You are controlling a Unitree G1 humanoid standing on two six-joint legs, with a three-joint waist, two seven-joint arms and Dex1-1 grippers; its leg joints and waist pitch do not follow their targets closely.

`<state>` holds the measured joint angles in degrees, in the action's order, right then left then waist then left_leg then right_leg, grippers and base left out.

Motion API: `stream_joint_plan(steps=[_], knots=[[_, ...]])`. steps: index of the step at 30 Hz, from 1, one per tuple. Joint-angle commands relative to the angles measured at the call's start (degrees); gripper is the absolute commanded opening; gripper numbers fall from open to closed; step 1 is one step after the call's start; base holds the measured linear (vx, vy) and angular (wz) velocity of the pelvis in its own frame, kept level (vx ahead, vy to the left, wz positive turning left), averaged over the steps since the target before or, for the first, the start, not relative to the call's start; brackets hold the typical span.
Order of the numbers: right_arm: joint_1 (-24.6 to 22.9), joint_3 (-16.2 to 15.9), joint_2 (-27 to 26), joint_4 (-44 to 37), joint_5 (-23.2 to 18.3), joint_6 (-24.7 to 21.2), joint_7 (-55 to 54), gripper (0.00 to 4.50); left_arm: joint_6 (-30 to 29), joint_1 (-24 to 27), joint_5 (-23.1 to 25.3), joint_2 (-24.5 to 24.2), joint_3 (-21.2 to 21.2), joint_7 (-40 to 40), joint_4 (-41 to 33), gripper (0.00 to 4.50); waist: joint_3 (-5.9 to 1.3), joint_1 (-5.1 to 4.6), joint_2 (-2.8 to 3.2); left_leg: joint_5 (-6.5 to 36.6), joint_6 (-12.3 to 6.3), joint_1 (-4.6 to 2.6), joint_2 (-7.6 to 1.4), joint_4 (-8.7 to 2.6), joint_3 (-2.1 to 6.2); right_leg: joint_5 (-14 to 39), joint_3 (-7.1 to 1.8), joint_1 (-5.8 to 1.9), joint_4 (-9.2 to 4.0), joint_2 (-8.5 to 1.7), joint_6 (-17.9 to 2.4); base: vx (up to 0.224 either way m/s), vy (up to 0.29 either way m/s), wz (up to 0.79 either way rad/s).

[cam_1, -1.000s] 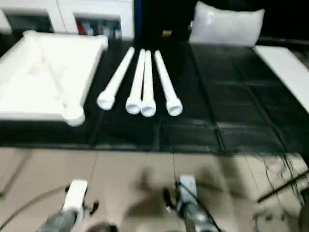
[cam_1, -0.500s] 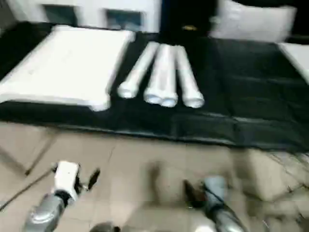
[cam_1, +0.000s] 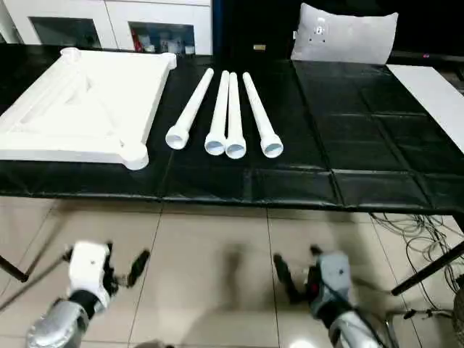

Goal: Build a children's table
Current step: Move to table

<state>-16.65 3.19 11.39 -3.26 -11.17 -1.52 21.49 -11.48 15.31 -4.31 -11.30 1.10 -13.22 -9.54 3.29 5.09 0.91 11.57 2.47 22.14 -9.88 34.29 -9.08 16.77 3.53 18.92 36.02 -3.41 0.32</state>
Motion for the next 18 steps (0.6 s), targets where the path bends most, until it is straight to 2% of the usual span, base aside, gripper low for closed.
stream_joint_plan(steps=[1,4,5,6,8,9,10,11,13,14,15,16,17,18], knots=[[-0.1,2.1,0.4,-8.6,-1.6,-7.3,-3.3,4.50,-5.8,-0.4,-0.5,-0.2,-0.1,1.0,-6.6,4.46,-2.32,0.05,0.43,7.8,-4.36,-0.95,-4.31,-5.03,2.02,-9.7,-3.17,-0.80,-4.32,-4.98,-8.7,0.000,0.000,0.00],[0.7,2.6,0.7,-12.9,-2.5,-11.9,-5.3,4.50,-9.0,-1.2,-1.7,0.1,-0.3,1.9,-10.5,4.46,-2.24,0.17,0.95,9.1,-3.01,-1.09,-4.01,-5.04,2.00,-7.9,-3.21,-0.72,-4.41,-5.02,-8.5,0.000,0.000,0.00],[0.9,2.7,0.8,-13.7,-2.4,-13.1,-5.9,4.50,-9.9,-1.3,-2.3,0.3,-0.5,2.2,-11.3,4.46,-2.23,0.10,0.68,9.8,-2.44,-1.06,-3.92,-5.03,1.88,-6.7,-3.23,-0.67,-4.59,-4.92,-8.2,0.000,0.000,0.00],[1.2,2.7,0.9,-14.6,-2.4,-14.1,-6.2,4.50,-10.9,-1.4,-2.8,0.9,-1.0,3.1,-12.2,4.46,-2.32,0.16,0.88,9.9,-1.94,-1.04,-3.77,-5.00,1.90,-5.7,-3.22,-0.71,-4.60,-4.99,-8.1,0.000,0.000,0.00],[1.3,2.7,1.0,-15.7,-2.0,-15.2,-6.5,4.50,-12.1,-1.5,-3.3,1.2,-1.4,3.6,-13.5,4.46,-2.42,0.10,0.70,9.5,-1.69,-0.93,-3.72,-4.92,1.85,-5.6,-3.25,-0.81,-4.65,-4.93,-7.6,0.000,0.000,0.00],[1.2,2.7,1.3,-17.4,-2.2,-16.5,-6.8,4.50,-13.4,-1.6,-3.2,1.3,-1.5,3.9,-15.1,4.46,-2.41,0.03,-0.02,9.3,-1.86,-0.92,-3.65,-4.84,1.68,-5.3,-3.26,-0.78,-4.79,-4.86,-7.4,0.000,0.000,0.00],[1.0,2.8,1.5,-18.6,-2.4,-17.4,-6.9,4.50,-14.2,-1.6,-3.0,1.3,-1.4,4.0,-16.2,4.46,-2.39,0.08,-0.31,8.9,-2.06,-0.86,-3.59,-4.86,1.63,-4.2,-3.26,-0.82,-4.80,-4.88,-6.9,0.000,0.000,0.00],[0.9,3.1,1.4,-19.5,-2.7,-17.8,-7.3,4.50,-14.7,-2.0,-2.8,1.2,-1.4,4.0,-17.2,4.46,-2.56,0.40,0.13,8.1,-2.26,-0.96,-3.65,-4.78,1.77,-4.0,-3.27,-0.78,-4.66,-5.00,-6.5,0.000,0.000,0.00],[1.1,3.7,1.2,-20.9,-3.3,-19.1,-8.0,4.50,-15.9,-2.9,-2.0,1.3,-1.6,4.3,-18.4,4.46,-2.55,0.42,0.20,7.6,-2.01,-0.97,-3.67,-4.83,1.83,-4.1,-3.19,-0.65,-4.68,-4.80,-5.8,0.000,0.000,0.00],[2.1,4.5,0.6,-20.3,-3.4,-18.0,-8.7,4.50,-16.4,-4.6,-1.3,1.5,-2.0,5.0,-18.5,4.46,-2.69,0.55,0.68,7.6,-1.62,-1.03,-3.67,-4.80,1.97,-5.0,-3.15,-0.58,-4.57,-4.81,-5.6,0.000,0.000,0.00],[2.1,4.5,0.6,-20.3,-3.4,-18.0,-8.7,4.50,-16.4,-4.6,-1.3,1.5,-2.0,5.0,-18.5,4.46,-2.69,0.55,0.68,7.6,-1.62,-1.03,-3.67,-4.80,1.97,-5.0,-3.15,-0.58,-4.57,-4.81,-5.6,0.000,0.000,0.00],[4.1,5.2,0.5,-20.0,-4.4,-17.7,-9.2,4.50,-16.9,-7.0,-1.2,1.4,-2.1,5.5,-19.1,4.46,-2.66,0.16,-0.68,8.1,-1.16,-1.07,-3.58,-4.81,1.70,-5.1,-3.16,-0.65,-4.74,-4.60,-5.4,0.000,0.000,0.00],[4.7,5.4,0.5,-20.1,-4.8,-17.8,-9.3,4.50,-17.0,-7.6,-1.4,1.4,-2.2,5.6,-19.2,4.46,-2.84,0.38,-0.01,7.4,-1.04,-1.11,-3.48,-4.79,1.84,-5.3,-3.10,-0.72,-4.46,-4.78,-5.6,0.000,0.000,0.00],[4.9,5.5,0.5,-20.1,-4.9,-17.9,-9.3,4.50,-17.1,-7.8,-1.4,1.4,-2.2,5.6,-19.3,4.46,-2.83,0.37,0.02,7.2,-1.03,-1.15,-3.51,-4.70,1.80,-5.7,-3.12,-0.63,-4.44,-4.76,-5.6,0.000,0.000,0.00]])
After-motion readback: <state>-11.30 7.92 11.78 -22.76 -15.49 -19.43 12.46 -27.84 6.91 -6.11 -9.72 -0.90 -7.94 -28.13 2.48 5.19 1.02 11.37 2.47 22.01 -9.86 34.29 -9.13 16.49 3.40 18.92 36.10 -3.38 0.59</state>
